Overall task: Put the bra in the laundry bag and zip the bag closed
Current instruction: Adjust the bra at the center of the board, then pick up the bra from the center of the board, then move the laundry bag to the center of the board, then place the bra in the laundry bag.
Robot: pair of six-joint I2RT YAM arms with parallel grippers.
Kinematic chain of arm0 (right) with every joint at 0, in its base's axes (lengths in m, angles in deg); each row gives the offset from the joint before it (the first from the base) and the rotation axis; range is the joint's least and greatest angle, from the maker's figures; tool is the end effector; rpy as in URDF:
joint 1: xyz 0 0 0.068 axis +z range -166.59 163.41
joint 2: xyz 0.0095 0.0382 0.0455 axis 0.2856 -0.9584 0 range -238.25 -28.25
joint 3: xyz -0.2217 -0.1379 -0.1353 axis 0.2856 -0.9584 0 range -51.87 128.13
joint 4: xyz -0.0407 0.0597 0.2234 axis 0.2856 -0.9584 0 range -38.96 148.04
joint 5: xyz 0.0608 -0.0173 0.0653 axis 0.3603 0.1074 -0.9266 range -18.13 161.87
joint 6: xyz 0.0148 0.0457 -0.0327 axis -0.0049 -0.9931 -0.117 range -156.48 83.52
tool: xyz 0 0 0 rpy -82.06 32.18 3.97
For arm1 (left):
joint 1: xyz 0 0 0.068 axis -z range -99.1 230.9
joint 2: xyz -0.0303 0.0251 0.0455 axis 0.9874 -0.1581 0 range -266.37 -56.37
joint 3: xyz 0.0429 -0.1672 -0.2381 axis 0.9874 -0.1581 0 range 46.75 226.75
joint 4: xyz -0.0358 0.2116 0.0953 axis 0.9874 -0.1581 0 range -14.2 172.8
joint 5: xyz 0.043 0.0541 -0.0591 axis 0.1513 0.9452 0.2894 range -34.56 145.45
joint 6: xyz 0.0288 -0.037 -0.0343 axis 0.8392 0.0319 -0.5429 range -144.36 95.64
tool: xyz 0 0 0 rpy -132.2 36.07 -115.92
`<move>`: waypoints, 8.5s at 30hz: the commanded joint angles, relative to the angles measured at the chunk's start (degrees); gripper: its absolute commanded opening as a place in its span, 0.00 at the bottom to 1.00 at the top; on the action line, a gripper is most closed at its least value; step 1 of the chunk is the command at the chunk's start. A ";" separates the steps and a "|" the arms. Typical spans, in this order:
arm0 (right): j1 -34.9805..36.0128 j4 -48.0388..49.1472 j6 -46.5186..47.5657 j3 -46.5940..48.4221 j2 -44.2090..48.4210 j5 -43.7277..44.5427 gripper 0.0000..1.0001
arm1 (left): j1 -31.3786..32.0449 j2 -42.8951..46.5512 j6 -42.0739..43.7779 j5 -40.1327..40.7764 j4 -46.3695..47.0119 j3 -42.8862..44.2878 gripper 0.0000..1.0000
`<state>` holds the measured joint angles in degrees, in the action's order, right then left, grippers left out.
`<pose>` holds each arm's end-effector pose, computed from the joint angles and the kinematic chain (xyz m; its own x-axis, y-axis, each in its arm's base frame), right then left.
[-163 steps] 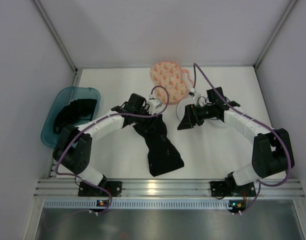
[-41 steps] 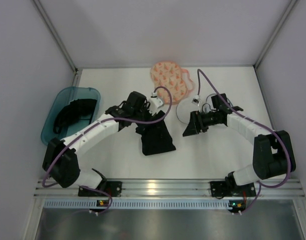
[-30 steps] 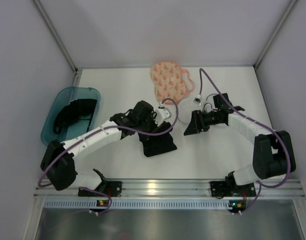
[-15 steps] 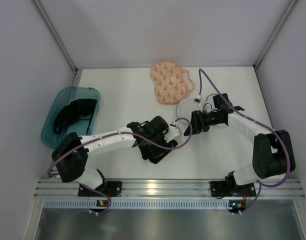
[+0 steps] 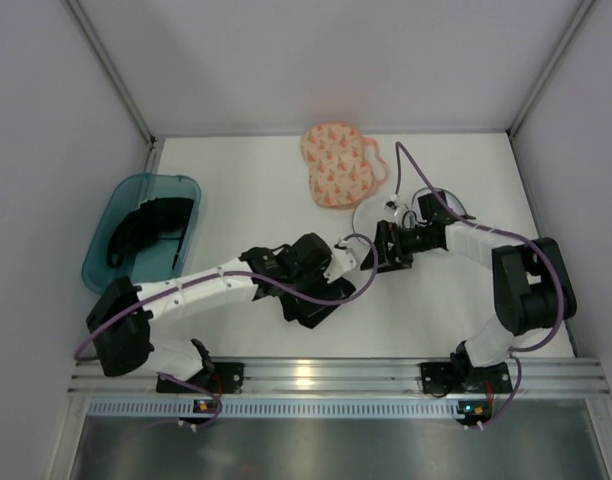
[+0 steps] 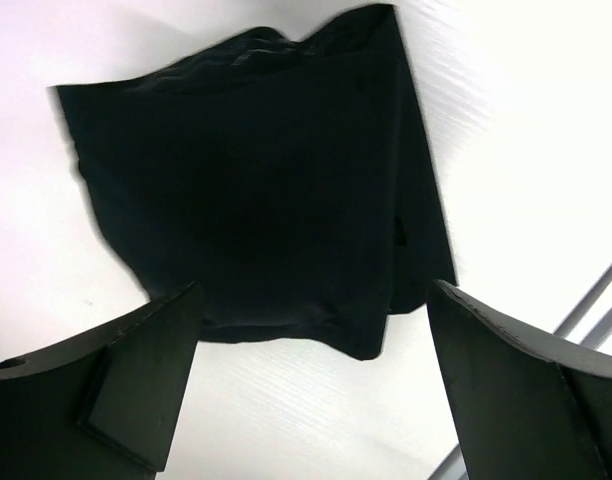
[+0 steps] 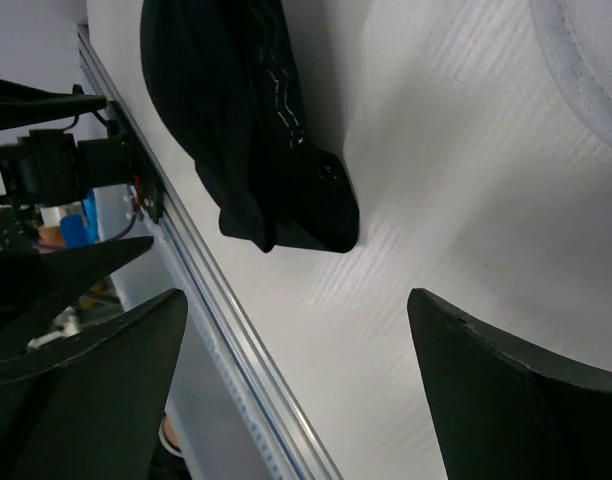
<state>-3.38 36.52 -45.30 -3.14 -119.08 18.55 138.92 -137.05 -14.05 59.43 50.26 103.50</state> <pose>0.2540 0.0939 0.2103 -0.9359 -0.1257 -0.3290 -0.3441 0.5254 0.7781 0.1399 -0.2186 0.2664 -0.2867 0.7960 -0.5331 0.8915 0.4254 0.1558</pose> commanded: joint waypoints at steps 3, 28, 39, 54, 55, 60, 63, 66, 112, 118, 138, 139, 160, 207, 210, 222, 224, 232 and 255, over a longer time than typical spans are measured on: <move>2.25 6.57 -10.51 1.62 -9.18 -1.26 0.96 | -2.65 9.92 -1.17 1.46 5.71 -4.45 0.99; 13.86 11.59 -20.18 7.61 -20.97 -1.95 0.33 | 3.85 15.73 9.82 5.94 17.59 -16.93 0.99; 13.86 18.96 -30.44 7.26 -19.30 -9.52 0.00 | 13.16 17.84 14.29 15.34 21.53 -22.21 0.99; 13.86 35.92 -51.29 2.95 -18.78 -11.54 0.00 | 20.64 4.93 7.19 28.53 30.85 -19.57 0.99; 13.94 36.45 -52.08 2.86 -18.77 -11.63 0.00 | 20.73 3.44 7.45 29.05 32.00 -19.75 0.99; 14.03 37.78 -54.55 1.46 -17.37 -11.54 0.00 | 21.17 -2.36 8.50 33.97 37.18 -20.27 0.99; 14.12 37.87 -54.99 0.93 -17.19 -11.19 0.00 | 21.26 -6.31 9.12 36.87 38.42 -20.71 0.99; 14.30 38.22 -55.34 0.84 -17.02 -11.37 0.00 | 21.26 -9.65 8.59 39.50 40.61 -21.41 0.99; -4.77 -23.22 14.09 36.26 6.80 27.30 0.99 | 1.76 9.23 0.16 1.39 11.19 -5.96 0.00; -12.50 -28.21 18.65 37.13 6.90 29.59 0.99 | -5.62 11.42 -4.14 -12.38 6.87 -0.43 0.00; -22.88 -36.49 34.13 49.98 -18.59 36.71 0.57 | -36.21 12.22 -30.25 -53.55 13.90 6.88 0.00; -22.71 -35.97 34.48 49.71 -19.38 36.53 0.55 | -38.22 12.57 -31.04 -53.91 14.60 6.62 0.00; 3.04 -32.01 31.33 32.22 -7.98 28.81 0.00 | -42.90 23.73 -41.50 -60.23 21.19 -9.02 0.00; 6.30 -34.47 25.52 25.45 6.80 11.66 0.00 | -12.58 -27.61 -76.40 -38.90 77.21 -4.37 0.00; 6.65 -33.77 24.99 23.43 8.64 10.43 0.00 | -13.19 -25.14 -76.66 -36.25 67.99 -2.53 0.00; 6.65 -25.87 12.09 21.41 9.44 -5.47 0.00 | -14.60 -12.05 -60.86 -13.43 2.41 17.60 0.00; 6.48 -23.93 9.71 21.23 9.00 -8.45 0.00 | -14.51 -10.82 -59.27 -9.63 -1.37 19.26 0.00; 6.39 0.62 -15.05 12.81 8.56 -16.11 0.00 | -12.58 -11.24 -49.16 6.20 -11.23 19.53 0.00; -1.43 13.08 -25.29 -1.88 7.51 -20.84 0.00 | -12.49 -30.60 -65.32 -25.34 5.45 31.95 0.00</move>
<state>-3.49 48.13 -72.08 -4.63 -112.85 2.49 127.89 -171.78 -74.95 44.44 47.86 139.72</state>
